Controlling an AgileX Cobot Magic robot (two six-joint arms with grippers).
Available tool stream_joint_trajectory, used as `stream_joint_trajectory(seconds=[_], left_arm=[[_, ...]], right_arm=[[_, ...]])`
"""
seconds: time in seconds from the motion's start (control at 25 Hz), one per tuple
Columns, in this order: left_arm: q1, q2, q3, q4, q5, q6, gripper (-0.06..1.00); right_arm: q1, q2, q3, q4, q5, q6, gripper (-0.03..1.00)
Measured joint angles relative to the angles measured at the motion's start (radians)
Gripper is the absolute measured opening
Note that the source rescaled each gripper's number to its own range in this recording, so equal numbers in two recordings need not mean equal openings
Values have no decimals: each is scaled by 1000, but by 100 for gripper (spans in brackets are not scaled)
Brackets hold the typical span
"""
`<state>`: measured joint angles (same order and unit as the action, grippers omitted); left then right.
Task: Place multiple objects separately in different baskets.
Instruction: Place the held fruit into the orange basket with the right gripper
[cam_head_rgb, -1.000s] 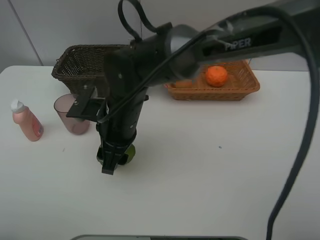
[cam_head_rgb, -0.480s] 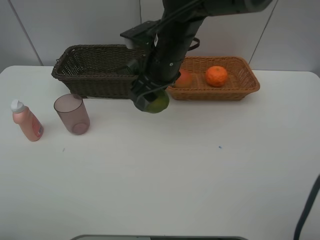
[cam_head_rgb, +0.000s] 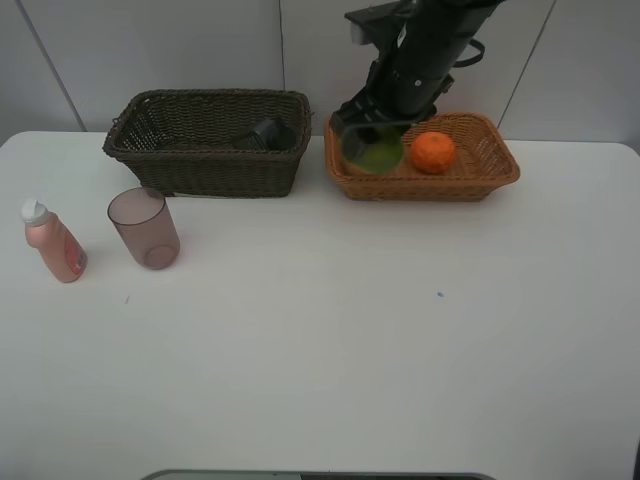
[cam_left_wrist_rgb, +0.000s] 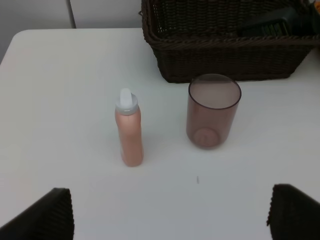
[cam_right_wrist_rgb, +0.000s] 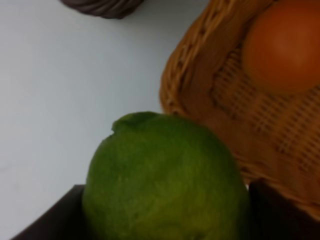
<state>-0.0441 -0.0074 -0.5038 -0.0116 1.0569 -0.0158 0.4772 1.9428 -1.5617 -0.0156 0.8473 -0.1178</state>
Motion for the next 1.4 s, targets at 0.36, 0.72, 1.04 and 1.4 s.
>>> stream_joint_trajectory(seconds=[0.36,0.72,1.04,1.4], left_arm=[[0,0,0,0,0,0,99],[0,0,0,0,0,0,99],[0,0,0,0,0,0,99],[0,0,0,0,0,0,99]], right_arm=[[-104,6,0,-2,-211,96,43],[-135,110,-1,-5,-258,209,43],[-137,162,-1,-83,-298,304,43],[-138,172,-1,-94,-303,372,45]])
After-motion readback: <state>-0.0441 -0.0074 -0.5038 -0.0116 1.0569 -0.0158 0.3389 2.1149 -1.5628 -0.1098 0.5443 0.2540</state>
